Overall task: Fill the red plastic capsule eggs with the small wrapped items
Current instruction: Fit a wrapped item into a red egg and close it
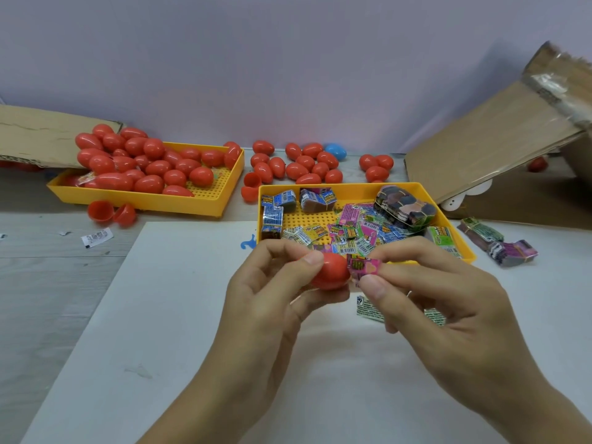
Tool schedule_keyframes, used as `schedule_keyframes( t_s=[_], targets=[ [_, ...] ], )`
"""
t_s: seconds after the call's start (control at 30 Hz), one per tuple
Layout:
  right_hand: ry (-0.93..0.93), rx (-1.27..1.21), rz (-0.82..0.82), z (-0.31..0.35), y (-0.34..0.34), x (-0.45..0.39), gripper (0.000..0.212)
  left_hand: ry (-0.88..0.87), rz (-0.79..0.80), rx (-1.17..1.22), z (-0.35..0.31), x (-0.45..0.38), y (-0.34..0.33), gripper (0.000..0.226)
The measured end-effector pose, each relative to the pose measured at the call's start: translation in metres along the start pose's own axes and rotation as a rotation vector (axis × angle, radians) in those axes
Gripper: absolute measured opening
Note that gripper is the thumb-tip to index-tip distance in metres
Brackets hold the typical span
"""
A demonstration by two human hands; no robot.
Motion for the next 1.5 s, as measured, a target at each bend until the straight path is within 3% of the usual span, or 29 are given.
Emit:
schedule_keyframes(
  t_s=[0.17,0.3,0.43,0.67,0.73,0.83,0.93,1.0,1.2,1.43,1.5],
  targets=[
    [0.036,0.020,0.007,0.003,-0.003,0.002,0.015,-0.064,-0.017,-0.101,0.001,0.001,-0.002,0.010],
    [0.046,0.059,0.007,0.002,-0.006,0.003,0.015,-0.049,-0.091,-0.161,0.007,0.001,0.003,0.032],
    [0.048,0.061,0.013,0.001,-0.006,0.003,0.014,-0.058,-0.111,-0.183,0.003,-0.001,0.006,0.029],
    [0.029,-0.010,-0.005,0.001,-0.002,0.001,0.009,-0.016,-0.022,-0.313,0.002,0.000,0.001,0.035],
    [0.014,-0.006,-0.006,0.001,-0.002,0.001,0.009,0.037,-0.007,-0.217,0.006,-0.002,0.002,0.037],
    [-0.004,0.012,0.004,0.002,-0.004,0.000,0.018,0.093,0.015,-0.105,0.009,-0.004,0.002,0.054],
    [-0.034,-0.016,0.023,0.002,-0.004,0.001,0.023,0.037,0.035,-0.205,0.008,-0.002,0.001,0.067],
    [-0.048,-0.047,0.031,0.003,-0.004,0.001,0.021,-0.024,0.029,-0.308,0.004,-0.001,0.000,0.065],
    [-0.034,-0.063,0.015,0.006,-0.002,0.000,0.016,-0.154,0.025,-0.431,-0.010,0.000,0.004,0.030],
    [-0.028,-0.039,0.026,-0.002,-0.002,0.002,0.010,-0.055,0.100,-0.282,-0.007,-0.003,0.001,0.042],
    [-0.035,-0.066,0.035,-0.003,-0.001,0.003,0.019,-0.010,0.149,-0.208,-0.004,-0.004,0.000,0.045]
  ],
)
Point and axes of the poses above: each hand's wrist, its own x-axis away from the middle knuckle, its own y-axis out of the back of the hand, z = x × y, the point moved 6 cm from there along -x, towards the middle knuckle, and after that the axes turned 14 degrees about -x, right-handed, at the moved point
